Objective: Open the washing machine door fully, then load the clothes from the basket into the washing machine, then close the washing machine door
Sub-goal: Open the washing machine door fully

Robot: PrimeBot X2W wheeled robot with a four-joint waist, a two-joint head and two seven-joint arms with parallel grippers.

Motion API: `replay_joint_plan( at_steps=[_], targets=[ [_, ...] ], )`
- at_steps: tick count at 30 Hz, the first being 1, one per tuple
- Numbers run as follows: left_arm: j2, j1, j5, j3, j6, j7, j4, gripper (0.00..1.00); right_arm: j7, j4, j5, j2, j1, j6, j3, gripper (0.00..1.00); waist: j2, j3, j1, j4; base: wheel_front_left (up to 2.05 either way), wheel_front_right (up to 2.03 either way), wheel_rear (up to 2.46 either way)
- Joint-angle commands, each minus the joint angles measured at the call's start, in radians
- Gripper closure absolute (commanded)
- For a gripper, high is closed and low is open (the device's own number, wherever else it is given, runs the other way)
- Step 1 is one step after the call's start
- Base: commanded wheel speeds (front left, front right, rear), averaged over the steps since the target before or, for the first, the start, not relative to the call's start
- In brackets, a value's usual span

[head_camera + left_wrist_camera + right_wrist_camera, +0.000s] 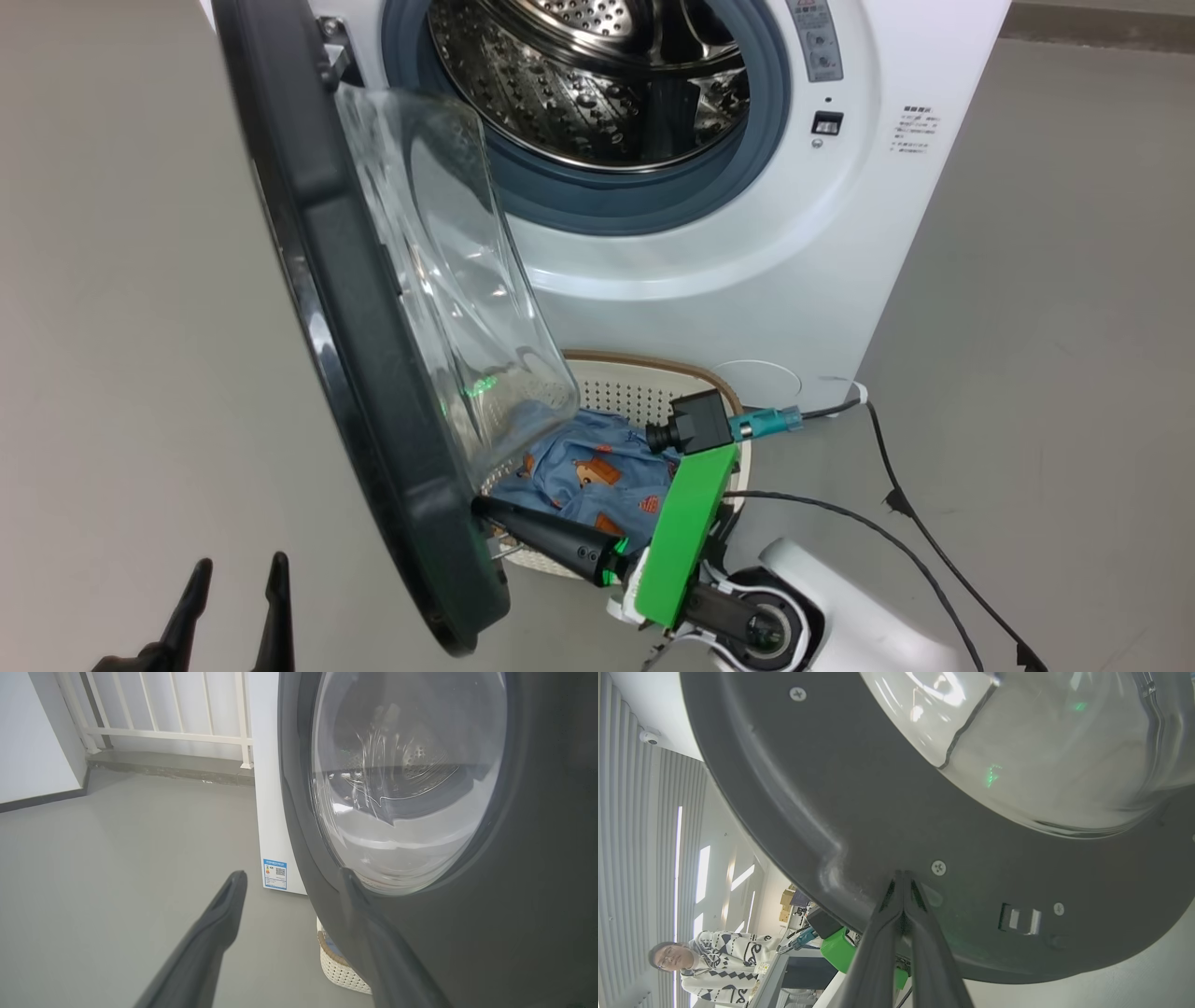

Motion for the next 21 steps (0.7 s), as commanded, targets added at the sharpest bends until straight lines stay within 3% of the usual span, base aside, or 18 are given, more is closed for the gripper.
replay_joint_plan(
  at_steps=[1,6,11,13,15,17,18,21],
  targets=[
    [0.01,-0.034,0.007,0.031,-0.002,-0.006,-0.019,0.0,-0.014,-0.022,-0.002,0.036,-0.009,0.003,0.021,1.0,0.0,-0.004,0.0,-0.002,0.0,0.0,0.0],
    [0.009,-0.025,0.01,0.041,-0.002,-0.006,-0.021,0.0,-0.064,-0.023,-0.03,0.033,-0.004,0.003,0.026,1.0,0.0,-0.018,0.0,-0.013,0.0,0.0,0.0],
    [0.008,-0.017,0.01,0.052,-0.002,-0.006,-0.023,0.0,-0.124,-0.066,-0.072,-0.018,0.016,0.003,0.03,1.0,0.0,-0.03,0.0,-0.029,0.0,0.0,0.0],
    [0.007,-0.013,0.01,0.056,-0.002,-0.006,-0.023,0.0,-0.158,-0.084,-0.089,-0.043,0.026,0.003,0.037,0.71,0.0,-0.034,0.0,-0.035,0.0,0.0,0.0],
    [0.007,-0.01,0.009,0.058,-0.002,-0.006,-0.022,0.0,-0.198,-0.103,-0.111,-0.07,0.032,0.003,0.047,0.54,0.0,-0.036,0.0,-0.041,0.0,0.0,0.0],
    [0.006,-0.007,0.007,0.058,-0.002,-0.006,-0.021,0.0,-0.255,-0.117,-0.146,-0.101,0.031,0.003,0.061,0.12,0.0,-0.039,0.0,-0.051,0.0,0.0,0.0],
    [0.006,-0.006,0.007,0.058,-0.002,-0.006,-0.02,0.0,-0.289,-0.122,-0.168,-0.117,0.029,0.003,0.071,0.0,0.0,-0.039,0.0,-0.054,0.0,0.0,0.0],
    [0.006,-0.004,0.01,0.061,-0.002,-0.006,-0.018,0.0,-0.415,-0.118,-0.235,-0.168,0.02,0.003,0.102,0.0,0.0,-0.043,0.0,-0.065,0.0,0.0,0.0]
  ],
)
